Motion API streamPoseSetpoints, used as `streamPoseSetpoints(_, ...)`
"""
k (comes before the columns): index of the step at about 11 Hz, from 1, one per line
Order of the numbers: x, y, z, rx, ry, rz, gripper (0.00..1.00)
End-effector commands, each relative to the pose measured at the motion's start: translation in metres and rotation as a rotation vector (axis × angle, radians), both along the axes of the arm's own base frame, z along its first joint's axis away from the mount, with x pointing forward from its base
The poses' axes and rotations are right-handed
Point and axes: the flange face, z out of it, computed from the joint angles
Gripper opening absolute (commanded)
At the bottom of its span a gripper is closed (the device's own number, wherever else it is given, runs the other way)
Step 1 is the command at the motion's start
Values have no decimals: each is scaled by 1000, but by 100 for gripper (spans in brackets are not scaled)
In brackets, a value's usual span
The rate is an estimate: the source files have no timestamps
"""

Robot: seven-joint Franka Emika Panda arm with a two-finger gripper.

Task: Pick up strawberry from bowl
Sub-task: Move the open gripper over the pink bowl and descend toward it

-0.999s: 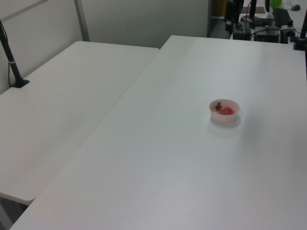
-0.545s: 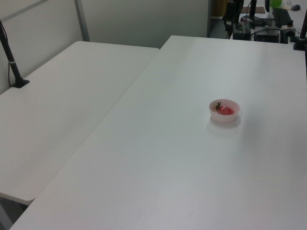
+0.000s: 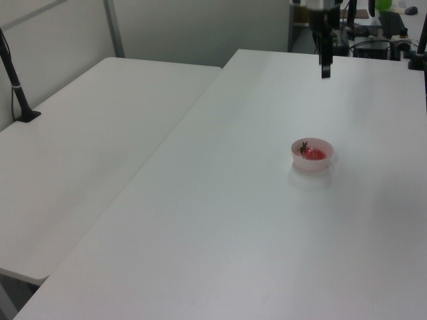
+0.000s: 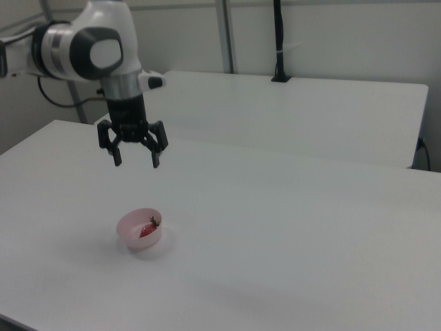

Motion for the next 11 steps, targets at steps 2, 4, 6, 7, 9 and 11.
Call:
streamPoseSetpoints(2,-4,38,-103,-31,-41,-130,97)
streamPoseSetpoints(4,4,44,-129,-46,-28,-339,97)
streamPoseSetpoints(6,6,42,-142,-48,-10,-422,86)
streamPoseSetpoints(7,8,42,-148,-53,-9,-467,76)
streamPoseSetpoints(9,10,44,-168,-65,21,-490,73)
streamPoseSetpoints(11,12,45,-182,-69,34,-485,85)
